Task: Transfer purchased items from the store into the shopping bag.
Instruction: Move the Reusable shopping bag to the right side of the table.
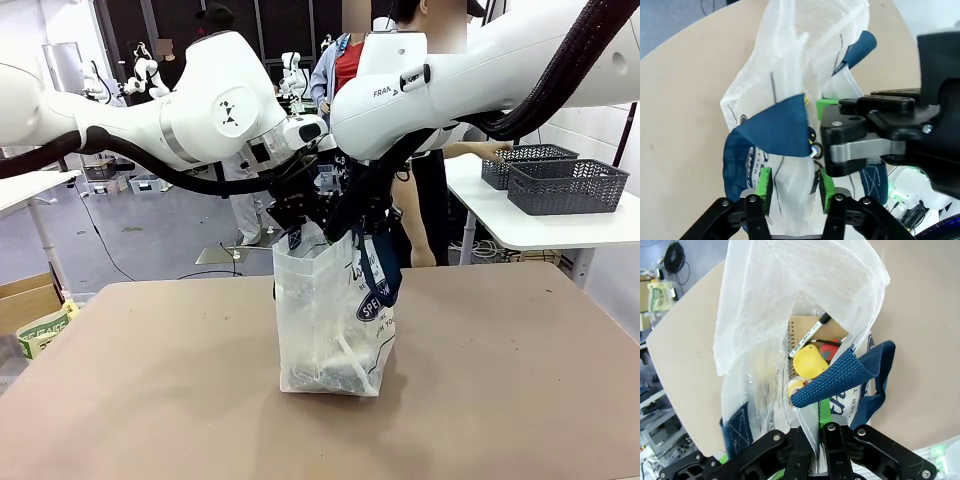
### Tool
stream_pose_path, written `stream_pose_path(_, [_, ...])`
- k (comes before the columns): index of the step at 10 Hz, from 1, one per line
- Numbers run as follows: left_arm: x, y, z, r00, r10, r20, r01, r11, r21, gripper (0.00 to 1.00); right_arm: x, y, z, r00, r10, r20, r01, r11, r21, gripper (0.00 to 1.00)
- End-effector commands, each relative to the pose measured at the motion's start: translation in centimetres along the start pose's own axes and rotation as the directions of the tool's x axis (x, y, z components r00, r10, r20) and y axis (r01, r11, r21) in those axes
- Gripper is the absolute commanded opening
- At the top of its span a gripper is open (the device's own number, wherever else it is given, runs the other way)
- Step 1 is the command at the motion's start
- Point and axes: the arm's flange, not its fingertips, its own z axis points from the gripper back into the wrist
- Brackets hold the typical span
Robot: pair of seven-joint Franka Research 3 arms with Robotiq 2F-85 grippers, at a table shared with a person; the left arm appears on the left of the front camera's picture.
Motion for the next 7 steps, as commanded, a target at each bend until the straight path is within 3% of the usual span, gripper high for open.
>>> stream_pose_path(1, [-0.60, 0.17, 0.82, 1.000, -0.024, -0.012, 0.024, 0.998, -0.060, 1.00, -0.29, -0.71, -0.52, 1.000, -0.003, 0.003, 0.003, 1.000, 0.021, 0.00])
stream_pose_path(7, [-0.42, -0.15, 0.68, 0.999, -0.040, -0.016, 0.036, 0.981, -0.190, 1.00, -0.64, -0.56, -0.77, 1.000, 0.006, 0.009, -0.006, 1.000, 0.020, 0.00])
